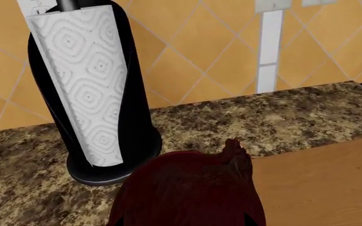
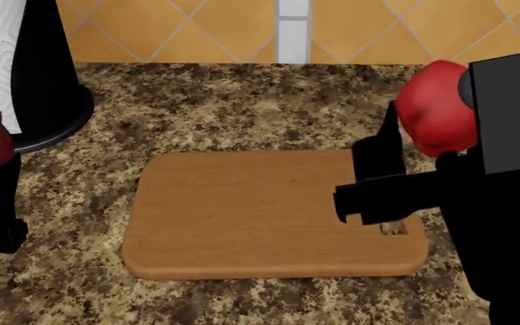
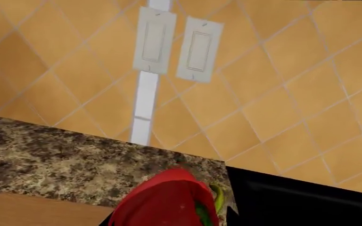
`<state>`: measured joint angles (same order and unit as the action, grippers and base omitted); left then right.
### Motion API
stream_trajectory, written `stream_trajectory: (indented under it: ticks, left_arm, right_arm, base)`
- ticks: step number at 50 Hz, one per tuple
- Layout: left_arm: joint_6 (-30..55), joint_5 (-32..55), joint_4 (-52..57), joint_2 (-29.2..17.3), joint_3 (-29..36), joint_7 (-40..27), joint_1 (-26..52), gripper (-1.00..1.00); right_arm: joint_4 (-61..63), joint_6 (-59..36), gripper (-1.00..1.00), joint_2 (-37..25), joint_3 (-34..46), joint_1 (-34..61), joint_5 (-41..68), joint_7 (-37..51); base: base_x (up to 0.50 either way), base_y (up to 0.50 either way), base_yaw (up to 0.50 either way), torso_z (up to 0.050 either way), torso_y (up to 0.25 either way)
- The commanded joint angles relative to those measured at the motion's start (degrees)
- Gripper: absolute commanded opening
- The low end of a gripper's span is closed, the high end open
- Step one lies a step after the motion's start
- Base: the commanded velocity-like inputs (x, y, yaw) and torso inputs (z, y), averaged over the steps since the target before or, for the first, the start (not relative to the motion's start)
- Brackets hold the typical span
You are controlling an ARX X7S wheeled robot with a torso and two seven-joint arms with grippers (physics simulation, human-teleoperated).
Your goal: Place the avocado, onion, tomato and bell pepper on the cutting board.
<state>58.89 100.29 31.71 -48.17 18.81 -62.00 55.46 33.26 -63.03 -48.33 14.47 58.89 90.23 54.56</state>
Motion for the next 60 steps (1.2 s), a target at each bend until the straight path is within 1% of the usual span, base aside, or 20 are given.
stream_trajectory:
  ticks: [1,11,12,13,31,45,60]
  left_arm:
    - [-1.0,-0.2,-0.1,0.9,-1.3,1.2,-0.3,-1.00]
    - [-1.2,-0.6,-0.2,1.1,-1.0,1.5,-0.3,-1.00]
    - [-1.1,-0.6,-0.6,1.2,-0.9,1.7,0.3,-1.00]
    - [-1.1,-0.6,-0.6,1.2,-0.8,1.7,0.4,-1.00]
    - [-1.6,-0.3,-0.2,0.5,-0.9,1.4,0.0,-1.00]
    - [-2.0,-0.7,-0.2,0.3,-0.8,1.8,-0.3,-1.00]
    - [-2.2,-0.7,-0.2,0.2,-0.5,1.9,-0.2,-1.00]
  right_arm:
    - [-5.2,-1.0,-1.00,3.1,1.3,1.2,-5.6,-7.6]
    - [-13.5,2.0,-1.00,6.6,5.1,1.2,-14.0,-16.5]
    - [-22.1,3.3,-1.00,10.3,12.2,5.3,-22.3,-25.1]
    - [-24.9,3.8,-1.00,10.5,12.9,5.7,-23.5,-26.1]
    - [-35.2,6.7,-1.00,14.9,18.6,8.0,-29.7,-33.6]
    - [-40.1,8.1,-1.00,17.3,20.7,9.5,-31.5,-37.4]
    - [-44.4,10.8,-1.00,19.3,22.7,9.1,-33.7,-40.8]
  base:
    - [0.00,0.00,0.00,0.000,0.000]
    - [0.00,0.00,0.00,0.000,0.000]
    - [0.00,0.00,0.00,0.000,0.000]
    - [0.00,0.00,0.00,0.000,0.000]
    - [0.00,0.00,0.00,0.000,0.001]
    - [0.00,0.00,0.00,0.001,0.000]
    - [0.00,0.00,0.00,0.000,0.001]
